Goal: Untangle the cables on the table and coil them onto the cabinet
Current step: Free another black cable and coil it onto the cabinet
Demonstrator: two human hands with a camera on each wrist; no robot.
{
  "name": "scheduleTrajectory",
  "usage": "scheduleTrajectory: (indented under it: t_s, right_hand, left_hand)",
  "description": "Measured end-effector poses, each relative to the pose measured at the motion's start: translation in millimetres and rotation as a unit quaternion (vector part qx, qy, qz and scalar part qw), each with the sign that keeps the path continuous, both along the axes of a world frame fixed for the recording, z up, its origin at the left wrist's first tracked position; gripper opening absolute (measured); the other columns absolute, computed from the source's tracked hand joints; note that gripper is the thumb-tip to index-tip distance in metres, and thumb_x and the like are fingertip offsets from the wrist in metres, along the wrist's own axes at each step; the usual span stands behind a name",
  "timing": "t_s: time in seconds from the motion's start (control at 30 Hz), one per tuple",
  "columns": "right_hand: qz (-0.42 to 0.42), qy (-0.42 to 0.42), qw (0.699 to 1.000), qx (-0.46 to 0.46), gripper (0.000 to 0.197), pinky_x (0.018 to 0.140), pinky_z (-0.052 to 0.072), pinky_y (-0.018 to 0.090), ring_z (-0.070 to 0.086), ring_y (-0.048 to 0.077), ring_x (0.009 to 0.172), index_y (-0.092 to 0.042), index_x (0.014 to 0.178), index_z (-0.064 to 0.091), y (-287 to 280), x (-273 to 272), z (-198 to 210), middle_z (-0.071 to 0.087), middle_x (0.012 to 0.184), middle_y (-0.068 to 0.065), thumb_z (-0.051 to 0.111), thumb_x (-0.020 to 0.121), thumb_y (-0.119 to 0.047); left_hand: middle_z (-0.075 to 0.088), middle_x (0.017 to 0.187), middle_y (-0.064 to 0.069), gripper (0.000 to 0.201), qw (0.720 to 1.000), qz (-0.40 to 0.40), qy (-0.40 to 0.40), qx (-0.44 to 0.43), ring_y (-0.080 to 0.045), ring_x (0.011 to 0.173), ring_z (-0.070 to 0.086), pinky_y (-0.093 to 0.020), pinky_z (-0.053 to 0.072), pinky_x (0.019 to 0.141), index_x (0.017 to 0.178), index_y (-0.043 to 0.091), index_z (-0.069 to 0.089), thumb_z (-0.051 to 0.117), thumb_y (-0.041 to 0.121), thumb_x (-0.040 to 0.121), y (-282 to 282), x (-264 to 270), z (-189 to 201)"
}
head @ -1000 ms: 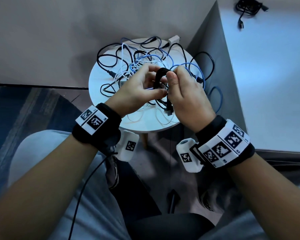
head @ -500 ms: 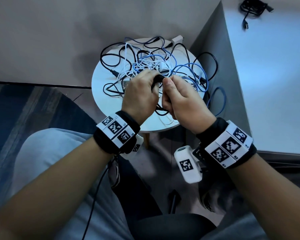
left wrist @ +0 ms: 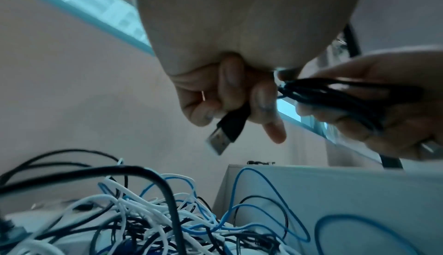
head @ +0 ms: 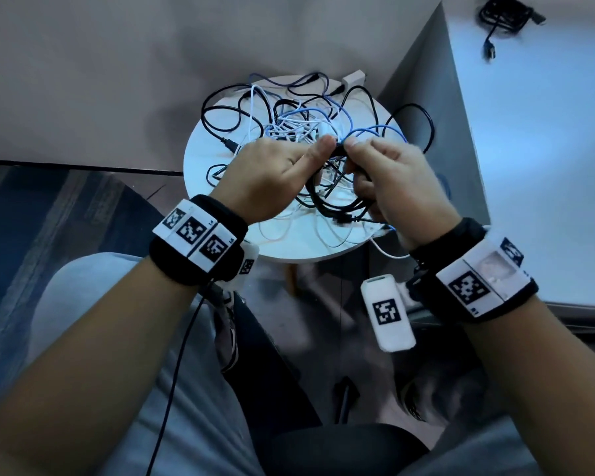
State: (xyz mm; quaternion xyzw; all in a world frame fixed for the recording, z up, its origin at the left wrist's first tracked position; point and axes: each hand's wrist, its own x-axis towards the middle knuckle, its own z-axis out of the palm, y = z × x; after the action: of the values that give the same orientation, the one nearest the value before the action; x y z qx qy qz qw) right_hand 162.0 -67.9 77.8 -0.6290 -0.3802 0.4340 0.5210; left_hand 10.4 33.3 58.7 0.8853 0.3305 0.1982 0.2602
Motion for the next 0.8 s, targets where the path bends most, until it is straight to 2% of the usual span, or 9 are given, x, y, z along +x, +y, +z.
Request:
scheduleTrajectory:
  t_s: [0.13, 0.2, 0.27, 0.33, 0.47, 0.57, 0.63, 0.7, 0.8]
  right_hand:
    - [0.013, 0.062, 0.998, -0.026, 0.032, 0.036, 0.019, 0.013, 0.022, 0.003, 0.034, -0.013, 0.077, 0.05, -3.0, -3.6, -4.2, 0.031, 0.048, -0.005, 0.047, 0.105, -0.027]
    - [0.017, 0.075, 0.997, -0.025, 0.032, 0.037, 0.018, 0.013, 0.021, 0.004, 0.035, -0.012, 0.078, 0.05, -3.0, -3.6, -2.8, 0.029, 0.053, -0.001, 0.045, 0.106, -0.028]
    - [0.022, 0.075, 0.997, -0.022, 0.032, 0.037, 0.018, 0.014, 0.021, 0.005, 0.037, -0.013, 0.08, 0.05, -2.9, -5.0, -1.2, 0.03, 0.054, 0.0, 0.044, 0.107, -0.029]
    - [0.025, 0.055, 0.998, -0.024, 0.031, 0.036, 0.019, 0.015, 0.023, 0.005, 0.037, -0.014, 0.08, 0.05, -2.6, -6.4, -1.1, 0.033, 0.051, -0.004, 0.044, 0.107, -0.029]
    - [0.052, 0.077, 0.995, -0.027, 0.024, 0.038, 0.019, 0.018, 0.022, 0.008, 0.042, -0.014, 0.086, 0.053, -3.8, -1.2, 2.0, 0.037, 0.053, -0.004, 0.042, 0.105, -0.026]
    - [0.092, 0.125, 0.988, -0.009, 0.03, 0.043, 0.024, 0.023, 0.024, 0.017, 0.051, -0.007, 0.104, 0.059, -0.1, 5.6, 6.5, 0.053, 0.065, 0.007, 0.043, 0.082, -0.018]
    - [0.079, 0.021, 0.996, 0.024, 0.037, 0.047, 0.029, 0.028, 0.036, 0.019, 0.053, -0.01, 0.103, 0.068, 0.0, 13.6, 7.2, 0.062, 0.076, 0.014, 0.044, 0.075, -0.01]
    - [0.069, -0.214, 0.973, 0.058, 0.03, 0.057, 0.04, 0.033, 0.053, 0.02, 0.063, -0.022, 0.101, 0.074, -1.5, 22.5, 6.1, 0.064, 0.084, 0.009, 0.053, 0.086, -0.007]
    - [0.038, -0.408, 0.908, 0.092, 0.017, 0.078, 0.037, 0.007, 0.057, 0.012, 0.087, -0.016, 0.104, 0.077, 0.7, 32.8, -4.8, 0.06, 0.096, -0.005, 0.065, 0.093, -0.019]
  left_hand:
    - [0.051, 0.058, 0.003, 0.067, 0.989, 0.025, 0.054, 0.135, -0.021, 0.072, 0.049, -0.045, 0.037, 0.082, 0.08, 0.026, 0.072, 0.016, 0.054, 0.104, -10.7, 1.9, -5.0]
    - [0.049, 0.059, 0.001, 0.053, 0.997, 0.026, -0.023, 0.076, -0.021, 0.071, 0.05, -0.047, 0.041, 0.082, 0.079, 0.028, 0.065, 0.024, 0.047, 0.107, -12.8, 6.3, -4.9]
    - [0.054, 0.058, -0.002, 0.039, 0.988, 0.015, -0.132, -0.083, -0.024, 0.066, 0.059, -0.044, 0.049, 0.074, 0.098, 0.021, 0.064, 0.031, 0.038, 0.109, -18.5, 11.6, -5.7]
    - [0.053, 0.061, -0.007, 0.033, 0.97, -0.005, -0.184, -0.158, -0.024, 0.059, 0.057, -0.042, 0.051, 0.065, 0.114, 0.015, 0.061, 0.034, 0.034, 0.109, -23.6, 13.4, -5.2]
    - [0.062, 0.072, 0.008, 0.025, 0.982, -0.027, -0.172, -0.067, -0.014, 0.061, 0.058, -0.037, 0.052, 0.063, 0.114, 0.011, 0.062, 0.043, 0.026, 0.108, -22.0, 11.9, -3.0]
    - [0.068, 0.079, -0.007, 0.025, 0.981, -0.012, -0.187, -0.054, -0.032, 0.068, 0.062, -0.046, 0.053, 0.066, 0.112, 0.011, 0.063, 0.044, 0.027, 0.107, -14.4, 8.0, 0.5]
    - [0.056, 0.067, -0.009, 0.024, 0.98, 0.006, -0.188, -0.065, -0.024, 0.056, 0.049, -0.039, 0.043, 0.054, 0.11, 0.009, 0.062, 0.043, 0.024, 0.108, -10.7, 5.7, 1.7]
    - [0.048, 0.063, 0.004, 0.024, 0.977, 0.004, -0.19, -0.096, -0.011, 0.052, 0.04, -0.031, 0.034, 0.052, 0.109, 0.009, 0.059, 0.041, 0.025, 0.108, -8.3, 3.8, 0.9]
    - [0.041, 0.059, 0.015, 0.019, 0.957, -0.009, -0.228, -0.182, -0.005, 0.052, 0.035, -0.023, 0.03, 0.051, 0.1, 0.019, 0.055, 0.039, 0.028, 0.107, -7.8, 5.9, -0.7]
